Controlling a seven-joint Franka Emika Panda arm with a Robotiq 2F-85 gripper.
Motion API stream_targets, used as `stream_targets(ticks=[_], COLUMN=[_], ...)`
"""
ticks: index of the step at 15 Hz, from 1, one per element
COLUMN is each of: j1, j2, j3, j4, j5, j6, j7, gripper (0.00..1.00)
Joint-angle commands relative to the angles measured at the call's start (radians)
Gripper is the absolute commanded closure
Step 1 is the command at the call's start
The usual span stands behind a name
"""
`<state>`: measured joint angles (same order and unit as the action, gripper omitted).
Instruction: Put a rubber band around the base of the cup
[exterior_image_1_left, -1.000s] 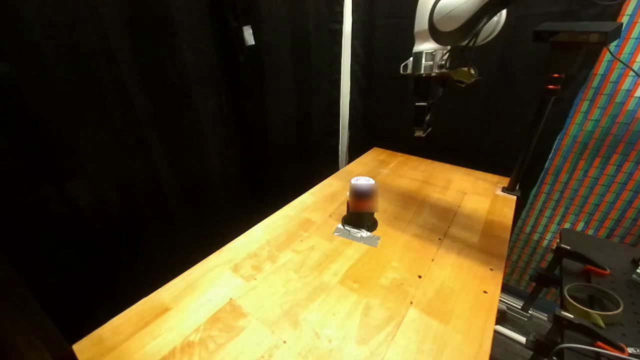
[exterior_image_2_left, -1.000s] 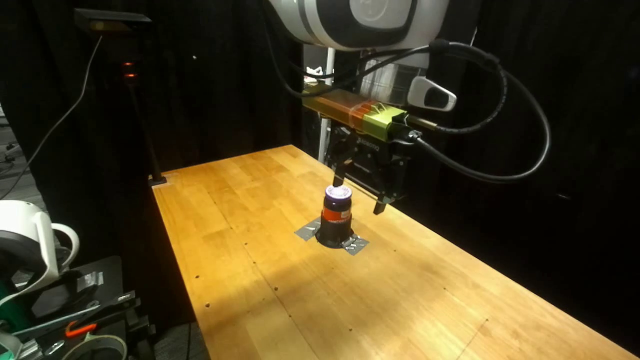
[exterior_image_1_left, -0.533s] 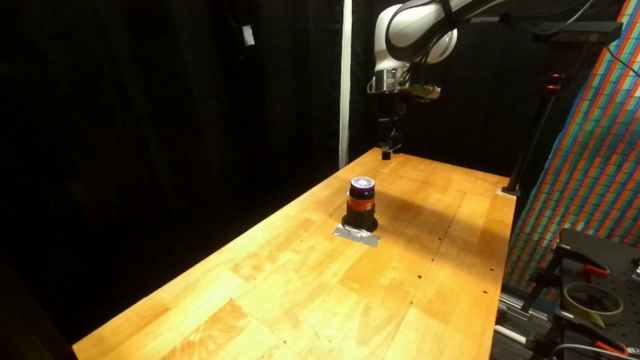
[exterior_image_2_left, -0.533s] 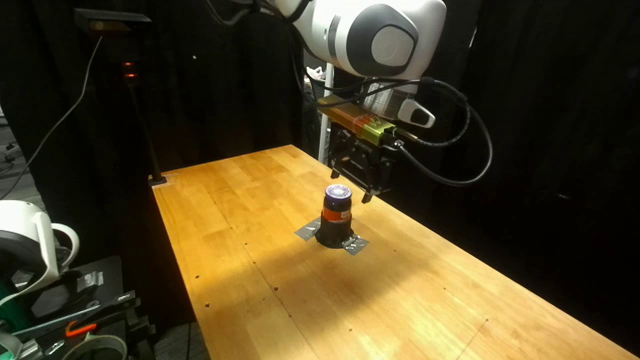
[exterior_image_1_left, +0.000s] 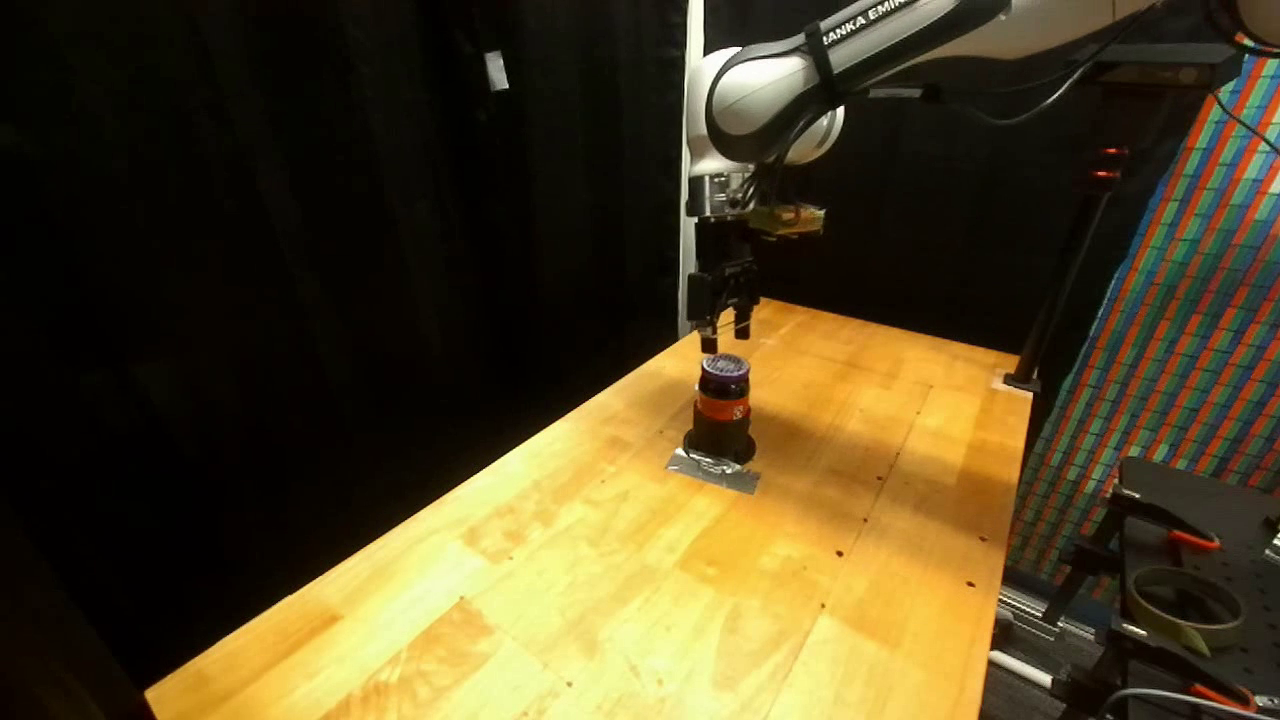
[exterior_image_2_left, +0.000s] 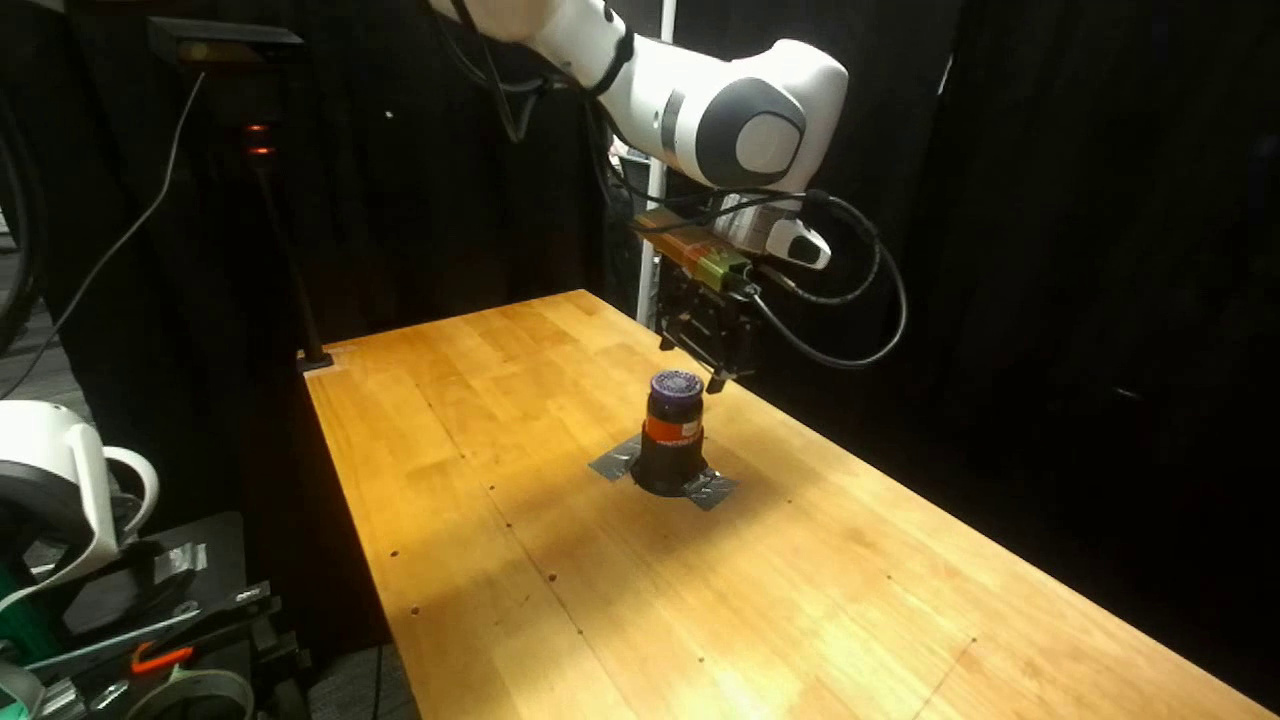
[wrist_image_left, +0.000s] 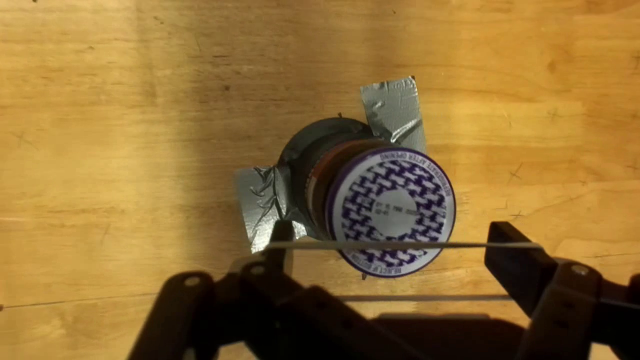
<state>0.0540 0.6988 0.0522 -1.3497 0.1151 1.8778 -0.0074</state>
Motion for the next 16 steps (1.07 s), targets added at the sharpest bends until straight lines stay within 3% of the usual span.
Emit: stream_targets(ticks=[1, 8, 16], j1=[0.03, 0.063, 0.074], j2=[0.1, 0.195, 0.254], j3=[-0.006, -0.009, -0.009], j4=[0.146, 0.25, 0.339], j5=[-0.023, -0.069, -0.131], j6=[-0.015, -0.093, -0.339], j7=[0.066, 0.077, 0.036], gripper=[0.0, 0.0, 0.0])
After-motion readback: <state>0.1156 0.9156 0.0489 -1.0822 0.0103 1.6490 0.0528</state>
